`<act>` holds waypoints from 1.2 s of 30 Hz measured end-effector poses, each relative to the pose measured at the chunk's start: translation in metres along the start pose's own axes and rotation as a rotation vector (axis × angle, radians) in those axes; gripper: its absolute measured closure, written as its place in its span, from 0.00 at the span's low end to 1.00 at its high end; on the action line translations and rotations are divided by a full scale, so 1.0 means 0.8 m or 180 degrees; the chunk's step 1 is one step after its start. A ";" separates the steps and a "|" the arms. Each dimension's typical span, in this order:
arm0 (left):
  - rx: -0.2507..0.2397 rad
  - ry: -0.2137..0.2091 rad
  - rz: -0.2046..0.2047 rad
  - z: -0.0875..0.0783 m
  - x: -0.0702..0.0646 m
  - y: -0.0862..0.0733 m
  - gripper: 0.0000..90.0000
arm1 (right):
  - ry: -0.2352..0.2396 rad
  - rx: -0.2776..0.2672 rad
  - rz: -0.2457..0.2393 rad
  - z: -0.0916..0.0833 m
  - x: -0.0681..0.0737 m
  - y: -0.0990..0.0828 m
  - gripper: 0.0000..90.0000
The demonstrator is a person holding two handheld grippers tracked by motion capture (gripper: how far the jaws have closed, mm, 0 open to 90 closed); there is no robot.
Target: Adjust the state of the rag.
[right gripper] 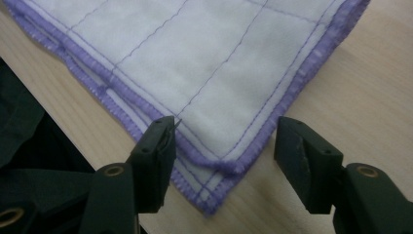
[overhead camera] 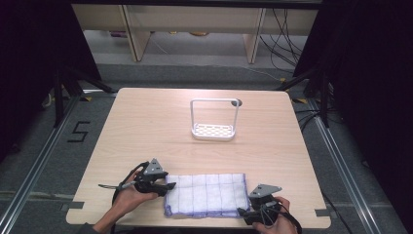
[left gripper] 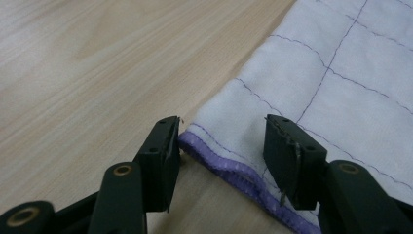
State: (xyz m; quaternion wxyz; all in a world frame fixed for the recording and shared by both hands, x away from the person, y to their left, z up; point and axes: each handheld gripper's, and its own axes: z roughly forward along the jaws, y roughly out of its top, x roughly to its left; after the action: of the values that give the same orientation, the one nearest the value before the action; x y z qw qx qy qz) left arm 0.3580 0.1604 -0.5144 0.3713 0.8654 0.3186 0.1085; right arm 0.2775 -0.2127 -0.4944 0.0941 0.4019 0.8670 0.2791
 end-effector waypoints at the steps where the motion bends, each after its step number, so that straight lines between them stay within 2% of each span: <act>1: -0.0018 -0.0037 -0.0007 0.000 -0.001 0.000 0.54 | -0.0013 0.0033 0.0008 0.002 0.001 0.000 0.47; 2: -0.0018 -0.0053 0.0017 0.000 -0.001 0.000 0.55 | -0.0034 0.0025 -0.0041 0.003 0.001 -0.001 0.48; 5: -0.0043 -0.0085 0.0023 0.000 -0.003 -0.001 0.66 | -0.0037 0.0023 0.0006 0.002 0.002 -0.001 0.54; 6: -0.0048 -0.0120 0.0116 -0.001 -0.005 -0.001 0.70 | -0.0041 0.0006 -0.0001 0.002 0.002 -0.001 0.61; 8: -0.0028 -0.0162 0.0178 -0.002 -0.009 -0.001 0.79 | 0.0006 -0.0049 -0.0001 0.003 0.004 -0.002 0.72; 9: -0.0038 -0.0159 0.0164 -0.002 -0.011 -0.002 0.83 | 0.0024 -0.0043 -0.0066 0.003 0.002 -0.002 0.77; 10: -0.0012 -0.0130 0.0215 -0.003 -0.012 -0.002 0.86 | 0.0074 -0.0022 -0.0045 0.002 0.002 0.000 0.81; 13: -0.0006 -0.0154 0.0265 -0.007 -0.016 -0.004 0.89 | 0.0087 -0.0064 -0.0130 0.005 -0.004 0.002 0.86; 14: 0.0009 -0.0139 0.0292 -0.010 -0.020 -0.007 0.90 | 0.0118 -0.0046 -0.0203 0.006 -0.011 0.008 0.89; 15: 0.0009 -0.0139 0.0292 -0.010 -0.020 -0.007 0.90 | 0.0118 -0.0046 -0.0203 0.006 -0.011 0.008 0.89; 16: 0.0007 -0.0159 0.0310 -0.015 -0.027 -0.012 0.90 | 0.0129 0.0019 -0.0289 0.007 -0.020 0.015 0.90; 17: 0.0007 -0.0159 0.0310 -0.015 -0.027 -0.012 0.90 | 0.0129 0.0019 -0.0289 0.007 -0.020 0.015 0.90; 18: -0.0025 -0.0181 0.0294 -0.020 -0.033 -0.017 0.90 | 0.0119 -0.0005 -0.0344 0.012 -0.031 0.026 0.91; 19: -0.0025 -0.0181 0.0294 -0.020 -0.033 -0.017 0.90 | 0.0119 -0.0005 -0.0344 0.012 -0.031 0.026 0.91; 20: -0.0021 -0.0178 0.0295 -0.025 -0.039 -0.023 0.90 | 0.0142 -0.0045 -0.0352 0.020 -0.043 0.040 0.91; 21: -0.0021 -0.0178 0.0295 -0.025 -0.039 -0.023 0.90 | 0.0142 -0.0045 -0.0352 0.020 -0.043 0.040 0.91; 22: -0.0053 -0.0202 0.0278 -0.027 -0.041 -0.027 0.90 | 0.0191 -0.0058 -0.0437 0.030 -0.056 0.058 0.91; 23: -0.0094 -0.0225 0.0186 -0.028 -0.044 -0.030 0.90 | 0.0171 -0.0034 -0.0457 0.034 -0.062 0.067 0.91; 24: -0.0110 -0.0220 0.0225 -0.032 -0.046 -0.032 0.90 | 0.0190 -0.0003 -0.0495 0.038 -0.068 0.078 0.91; 25: -0.0110 -0.0220 0.0225 -0.032 -0.046 -0.032 0.90 | 0.0190 -0.0003 -0.0495 0.038 -0.068 0.078 0.91; 26: -0.0127 -0.0229 0.0197 -0.033 -0.050 -0.033 0.90 | 0.0194 0.0012 -0.0458 0.040 -0.070 0.087 0.91; 27: -0.0110 -0.0219 0.0256 -0.035 -0.053 -0.034 0.90 | 0.0148 -0.0023 -0.0466 0.045 -0.071 0.096 0.91; 28: -0.0176 -0.0305 0.0186 -0.034 -0.064 -0.037 0.91 | 0.0185 -0.0050 -0.0500 0.049 -0.075 0.115 0.92; 29: -0.0130 -0.0297 0.0296 -0.035 -0.066 -0.036 0.91 | 0.0189 -0.0044 -0.0509 0.050 -0.076 0.123 0.92; 30: -0.0182 -0.0341 0.0243 -0.035 -0.071 -0.036 0.91 | 0.0183 -0.0070 -0.0569 0.053 -0.079 0.131 0.92; 31: -0.0182 -0.0341 0.0243 -0.035 -0.071 -0.036 0.91 | 0.0183 -0.0070 -0.0569 0.053 -0.079 0.131 0.92; 32: -0.0206 -0.0371 0.0176 -0.033 -0.076 -0.036 0.91 | 0.0170 -0.0085 -0.0589 0.056 -0.080 0.139 0.92; 34: -0.0198 -0.0441 0.0252 -0.033 -0.085 -0.031 0.91 | 0.0164 -0.0017 -0.0682 0.062 -0.082 0.156 0.92; 36: -0.0225 -0.0459 0.0270 -0.031 -0.088 -0.031 0.91 | 0.0198 -0.0038 -0.0634 0.066 -0.083 0.160 0.92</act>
State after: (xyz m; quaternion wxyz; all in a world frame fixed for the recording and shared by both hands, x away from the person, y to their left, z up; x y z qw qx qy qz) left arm 0.2818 0.1431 -0.5111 0.4186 0.8700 0.2501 0.0727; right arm 0.4239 -0.1741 -0.4704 0.0968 0.3043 0.9035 0.2860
